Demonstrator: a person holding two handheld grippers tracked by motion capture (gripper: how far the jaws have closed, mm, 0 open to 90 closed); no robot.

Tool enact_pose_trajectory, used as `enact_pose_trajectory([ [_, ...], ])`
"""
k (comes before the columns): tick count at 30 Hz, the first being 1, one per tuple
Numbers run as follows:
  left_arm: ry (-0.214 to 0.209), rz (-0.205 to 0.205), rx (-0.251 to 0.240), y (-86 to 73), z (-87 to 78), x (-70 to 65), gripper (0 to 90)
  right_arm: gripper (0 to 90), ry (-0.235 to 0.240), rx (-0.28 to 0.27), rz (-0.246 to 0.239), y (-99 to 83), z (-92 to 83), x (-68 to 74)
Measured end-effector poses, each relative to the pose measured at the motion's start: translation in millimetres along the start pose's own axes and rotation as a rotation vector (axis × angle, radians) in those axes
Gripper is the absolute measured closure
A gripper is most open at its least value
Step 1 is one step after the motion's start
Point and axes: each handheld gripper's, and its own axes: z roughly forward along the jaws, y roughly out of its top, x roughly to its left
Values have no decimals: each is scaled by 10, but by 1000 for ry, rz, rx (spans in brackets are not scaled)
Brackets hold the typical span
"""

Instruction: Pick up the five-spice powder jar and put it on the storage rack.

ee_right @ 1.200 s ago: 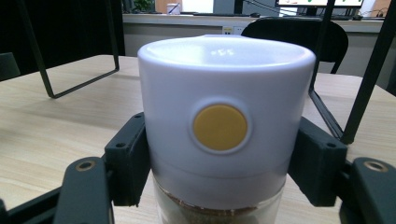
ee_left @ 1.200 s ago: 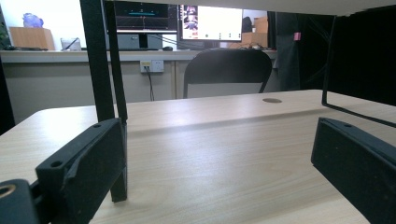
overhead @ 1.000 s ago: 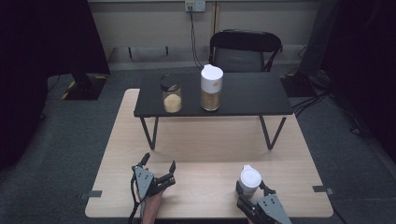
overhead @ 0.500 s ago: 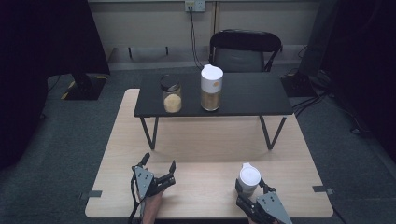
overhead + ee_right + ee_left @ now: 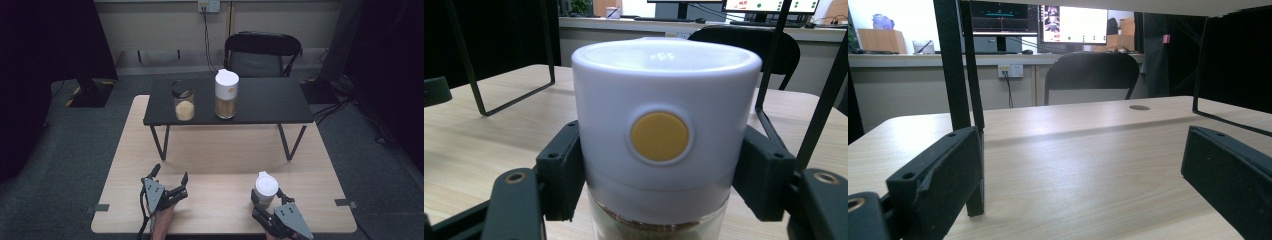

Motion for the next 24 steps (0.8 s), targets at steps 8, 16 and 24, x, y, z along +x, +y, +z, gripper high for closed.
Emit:
enact_pose_trajectory([
  [8,-1,0,0,0,-1,0,26,303,0,-12,-19,109,25,7],
  [16,-2,0,0,0,0,0,26,303,4,-28,-31,192,44,10],
  [24,-3,0,0,0,0,1,26,303,14,-55,-27,297,67,13],
])
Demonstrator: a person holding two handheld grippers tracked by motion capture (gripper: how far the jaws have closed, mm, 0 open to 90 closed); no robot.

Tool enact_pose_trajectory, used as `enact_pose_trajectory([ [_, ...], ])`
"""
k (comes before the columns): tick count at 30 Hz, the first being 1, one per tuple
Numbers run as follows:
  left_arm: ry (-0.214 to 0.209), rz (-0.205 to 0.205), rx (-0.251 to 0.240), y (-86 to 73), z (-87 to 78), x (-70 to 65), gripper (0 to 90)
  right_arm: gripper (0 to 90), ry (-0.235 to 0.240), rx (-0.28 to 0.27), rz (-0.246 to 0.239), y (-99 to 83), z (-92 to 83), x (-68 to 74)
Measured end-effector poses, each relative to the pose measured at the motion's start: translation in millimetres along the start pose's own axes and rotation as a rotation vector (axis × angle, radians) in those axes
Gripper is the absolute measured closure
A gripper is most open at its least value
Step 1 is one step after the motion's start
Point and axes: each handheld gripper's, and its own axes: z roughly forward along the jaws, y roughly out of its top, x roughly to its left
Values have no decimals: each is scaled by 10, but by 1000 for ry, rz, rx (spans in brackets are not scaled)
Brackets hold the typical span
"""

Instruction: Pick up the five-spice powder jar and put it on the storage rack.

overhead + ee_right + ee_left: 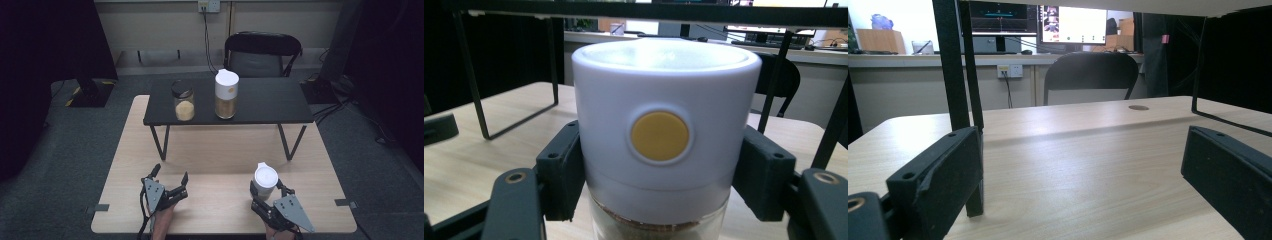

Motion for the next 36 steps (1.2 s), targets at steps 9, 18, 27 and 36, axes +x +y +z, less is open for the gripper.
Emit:
enact_pose_trajectory([
  [9,0,0,0,0,0,0,26,303,-1,-14,-16,156,43,-18],
  [18,0,0,0,0,0,0,27,303,4,6,-16,251,133,-55],
  [27,0,0,0,0,0,0,27,303,7,24,-19,350,191,-99],
  [36,1,0,0,0,0,0,27,303,10,14,-24,489,214,-125],
])
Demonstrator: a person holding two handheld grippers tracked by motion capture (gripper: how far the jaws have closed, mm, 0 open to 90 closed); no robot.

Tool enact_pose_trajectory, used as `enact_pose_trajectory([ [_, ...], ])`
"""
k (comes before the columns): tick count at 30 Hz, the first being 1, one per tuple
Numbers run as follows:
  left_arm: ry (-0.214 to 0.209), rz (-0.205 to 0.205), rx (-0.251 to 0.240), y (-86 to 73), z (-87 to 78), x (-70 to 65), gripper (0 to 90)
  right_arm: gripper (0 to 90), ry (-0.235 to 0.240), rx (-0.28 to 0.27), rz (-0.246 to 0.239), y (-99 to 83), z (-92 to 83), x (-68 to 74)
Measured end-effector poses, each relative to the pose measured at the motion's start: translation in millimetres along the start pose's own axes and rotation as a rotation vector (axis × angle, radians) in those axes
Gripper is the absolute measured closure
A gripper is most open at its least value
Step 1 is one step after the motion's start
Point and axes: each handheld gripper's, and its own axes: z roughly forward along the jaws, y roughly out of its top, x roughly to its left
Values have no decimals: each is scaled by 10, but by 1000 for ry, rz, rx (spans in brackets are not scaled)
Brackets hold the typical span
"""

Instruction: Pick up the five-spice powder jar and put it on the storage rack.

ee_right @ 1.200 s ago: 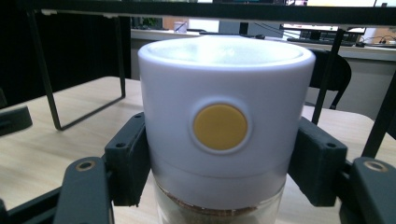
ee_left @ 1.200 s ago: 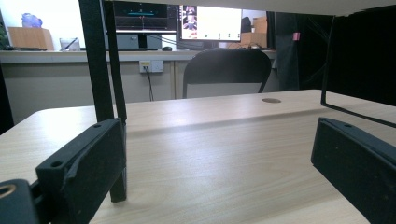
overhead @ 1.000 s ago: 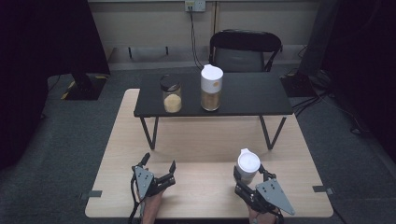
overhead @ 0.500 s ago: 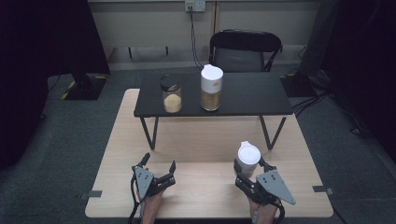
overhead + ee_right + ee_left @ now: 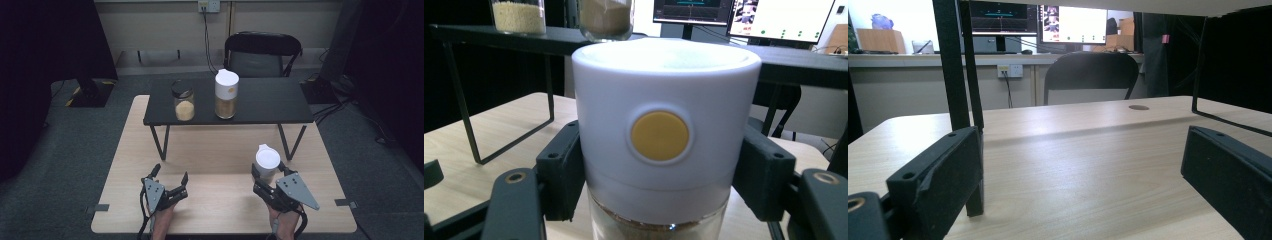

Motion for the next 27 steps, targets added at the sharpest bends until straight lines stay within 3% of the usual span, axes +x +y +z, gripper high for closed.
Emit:
enact_pose_trajectory([
  [6,0,0,0,0,0,0,28,303,-6,-12,-21,95,19,-39],
  [27,0,0,0,0,0,0,28,303,-9,-50,-17,509,124,-201],
])
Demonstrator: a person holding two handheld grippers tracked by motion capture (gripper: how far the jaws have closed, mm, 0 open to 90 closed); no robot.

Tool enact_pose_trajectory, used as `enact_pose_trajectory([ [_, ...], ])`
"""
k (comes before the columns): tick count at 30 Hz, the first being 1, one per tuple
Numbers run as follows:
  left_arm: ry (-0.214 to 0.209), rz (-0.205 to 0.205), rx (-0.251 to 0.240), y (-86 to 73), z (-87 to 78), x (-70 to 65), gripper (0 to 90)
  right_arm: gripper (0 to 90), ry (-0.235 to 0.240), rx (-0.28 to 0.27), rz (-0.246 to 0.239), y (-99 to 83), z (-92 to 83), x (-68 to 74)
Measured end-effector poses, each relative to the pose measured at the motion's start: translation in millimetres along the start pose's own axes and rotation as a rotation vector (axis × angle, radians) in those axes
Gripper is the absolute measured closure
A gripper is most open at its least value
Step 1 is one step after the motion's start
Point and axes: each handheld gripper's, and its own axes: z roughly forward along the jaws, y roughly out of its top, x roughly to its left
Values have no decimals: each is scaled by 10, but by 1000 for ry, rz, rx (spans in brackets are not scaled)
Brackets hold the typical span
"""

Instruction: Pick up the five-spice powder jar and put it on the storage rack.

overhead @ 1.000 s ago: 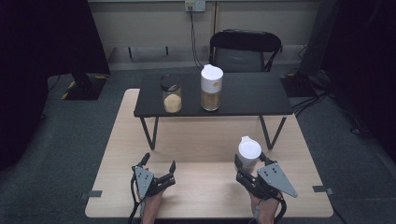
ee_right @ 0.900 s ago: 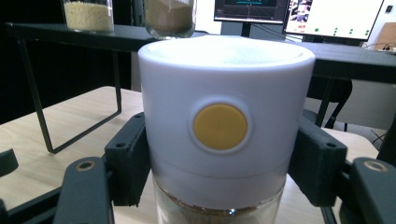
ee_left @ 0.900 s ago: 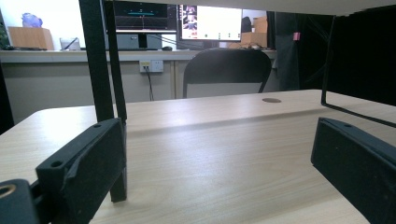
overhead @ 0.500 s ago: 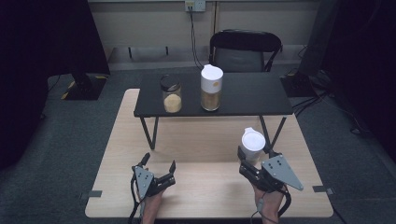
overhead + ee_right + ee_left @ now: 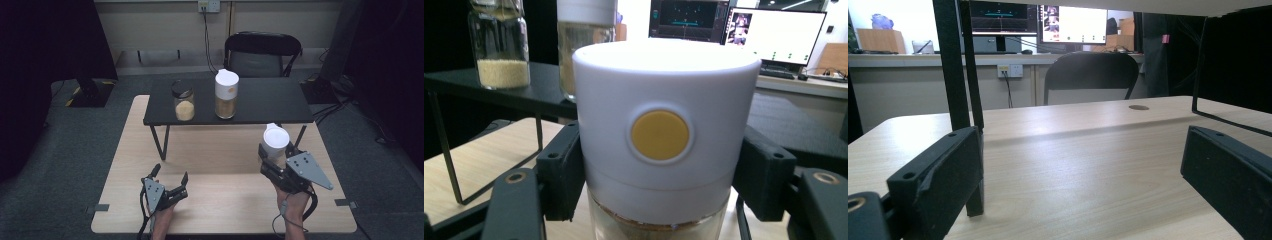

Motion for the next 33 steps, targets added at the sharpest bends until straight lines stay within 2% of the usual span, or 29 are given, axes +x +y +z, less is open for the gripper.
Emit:
enact_pose_trajectory([
  [15,0,2,0,0,0,1,29,303,7,-7,5,123,101,40],
  [29,1,2,0,0,0,1,29,304,2,-33,38,402,292,-45],
  [33,1,2,0,0,0,1,29,303,-2,-32,19,476,374,-46],
])
